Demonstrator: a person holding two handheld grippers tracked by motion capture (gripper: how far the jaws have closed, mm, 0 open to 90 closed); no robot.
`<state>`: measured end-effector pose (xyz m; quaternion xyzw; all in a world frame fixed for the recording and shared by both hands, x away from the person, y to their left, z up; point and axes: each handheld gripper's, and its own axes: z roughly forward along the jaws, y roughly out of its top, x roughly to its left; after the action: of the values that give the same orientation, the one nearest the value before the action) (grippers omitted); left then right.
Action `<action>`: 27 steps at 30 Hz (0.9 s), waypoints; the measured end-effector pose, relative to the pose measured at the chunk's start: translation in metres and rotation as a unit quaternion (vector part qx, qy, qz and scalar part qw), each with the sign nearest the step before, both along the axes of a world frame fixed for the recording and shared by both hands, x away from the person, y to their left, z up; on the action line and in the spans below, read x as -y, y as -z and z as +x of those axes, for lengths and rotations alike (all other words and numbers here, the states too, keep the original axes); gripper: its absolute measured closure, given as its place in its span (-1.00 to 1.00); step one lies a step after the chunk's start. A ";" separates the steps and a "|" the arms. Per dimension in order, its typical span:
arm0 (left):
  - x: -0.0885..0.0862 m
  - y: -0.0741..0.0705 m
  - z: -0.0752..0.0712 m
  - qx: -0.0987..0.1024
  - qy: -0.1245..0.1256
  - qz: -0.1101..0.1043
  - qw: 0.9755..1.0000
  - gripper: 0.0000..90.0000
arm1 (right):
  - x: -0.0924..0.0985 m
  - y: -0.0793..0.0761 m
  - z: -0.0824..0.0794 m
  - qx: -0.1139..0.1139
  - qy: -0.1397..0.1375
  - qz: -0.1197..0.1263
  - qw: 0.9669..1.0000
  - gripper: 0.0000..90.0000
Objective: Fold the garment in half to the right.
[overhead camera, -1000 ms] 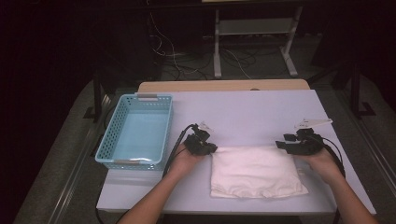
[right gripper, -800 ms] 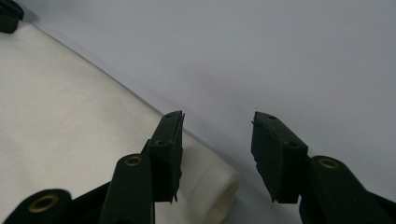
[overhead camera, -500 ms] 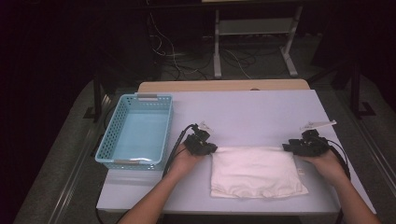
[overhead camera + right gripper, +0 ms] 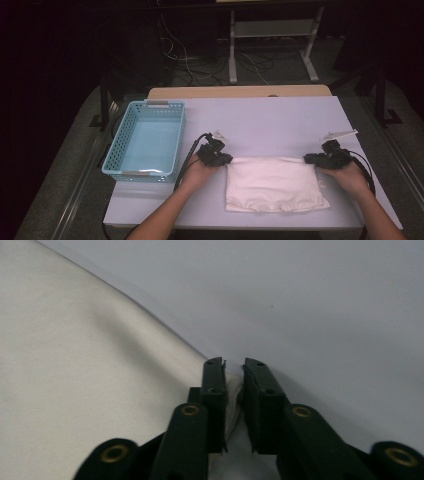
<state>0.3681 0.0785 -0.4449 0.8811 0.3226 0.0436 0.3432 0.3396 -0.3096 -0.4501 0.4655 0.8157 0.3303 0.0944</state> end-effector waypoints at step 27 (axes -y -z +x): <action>-0.009 -0.022 0.047 0.009 -0.064 -0.077 0.995 0.89 | -0.004 -0.021 0.036 0.076 0.034 0.015 0.996 0.90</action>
<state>0.4155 0.0872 -0.4228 0.8291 0.3780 0.0483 0.4092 0.3752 -0.3053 -0.4293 0.4680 0.7846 0.3736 0.1607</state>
